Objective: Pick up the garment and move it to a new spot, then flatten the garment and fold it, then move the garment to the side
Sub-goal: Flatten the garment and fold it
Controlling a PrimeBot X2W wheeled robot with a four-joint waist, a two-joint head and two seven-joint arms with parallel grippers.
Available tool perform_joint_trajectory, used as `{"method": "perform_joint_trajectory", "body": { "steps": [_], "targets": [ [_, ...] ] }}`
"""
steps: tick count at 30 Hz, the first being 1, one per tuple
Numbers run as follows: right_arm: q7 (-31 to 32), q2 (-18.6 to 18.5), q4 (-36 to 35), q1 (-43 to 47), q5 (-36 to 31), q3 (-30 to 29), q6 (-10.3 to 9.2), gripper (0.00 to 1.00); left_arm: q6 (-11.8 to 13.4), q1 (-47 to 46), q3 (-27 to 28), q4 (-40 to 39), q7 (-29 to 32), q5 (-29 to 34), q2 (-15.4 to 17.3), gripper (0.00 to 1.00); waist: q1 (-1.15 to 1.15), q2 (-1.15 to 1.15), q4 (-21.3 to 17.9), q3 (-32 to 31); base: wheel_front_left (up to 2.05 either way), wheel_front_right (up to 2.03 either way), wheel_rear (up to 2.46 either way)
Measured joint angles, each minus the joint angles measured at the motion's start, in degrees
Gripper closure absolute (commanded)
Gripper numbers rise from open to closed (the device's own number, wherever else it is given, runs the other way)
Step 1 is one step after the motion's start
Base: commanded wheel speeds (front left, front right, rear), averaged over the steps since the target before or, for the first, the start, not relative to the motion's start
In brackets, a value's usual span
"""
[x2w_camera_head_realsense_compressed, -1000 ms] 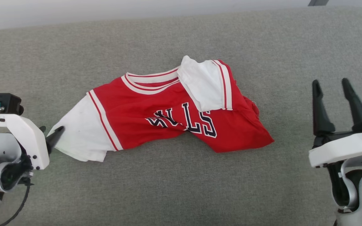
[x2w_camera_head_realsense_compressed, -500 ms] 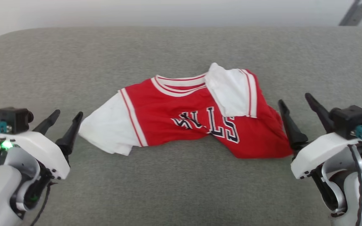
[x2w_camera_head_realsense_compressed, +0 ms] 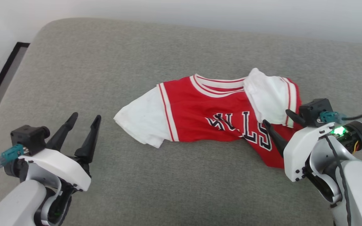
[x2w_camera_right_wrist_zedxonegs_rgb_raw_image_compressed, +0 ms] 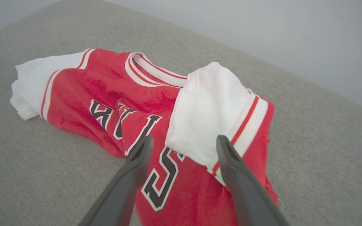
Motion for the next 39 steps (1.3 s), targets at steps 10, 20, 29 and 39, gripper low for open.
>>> {"method": "perform_joint_trajectory", "body": {
  "steps": [10, 20, 29, 39],
  "targets": [
    [7.4, -2.5, 6.8, -4.3, 1.3, 1.8, 0.0, 0.0, 0.8, 2.9, 3.6, -1.7, -1.9, 4.0, -3.9, 0.0, 0.0, 0.0, 4.1, 0.8, 0.0, 0.0, 0.0],
    [8.2, -3.1, 11.1, -6.5, 2.4, 1.9, 0.01, 1.0, -0.7, 9.6, 14.7, -5.4, -1.9, 11.2, -10.1, 0.0, 0.0, 0.0, 6.0, 1.0, 0.0, 0.0, 0.0],
    [8.4, -3.0, 9.9, -7.2, 3.2, -0.2, 0.01, 1.0, -3.5, 13.1, 19.9, -5.6, -2.0, 14.7, -13.6, 0.0, 0.0, 0.0, 5.5, 0.7, 0.0, 0.0, 0.0],
    [7.5, -0.2, 6.6, -6.5, 2.5, -12.4, 0.01, 1.0, -5.7, 14.4, 23.1, -5.1, -2.0, 17.4, -15.3, 0.0, 0.0, 0.0, 4.1, 0.1, 0.0, 0.0, 0.0]
  ]
}}
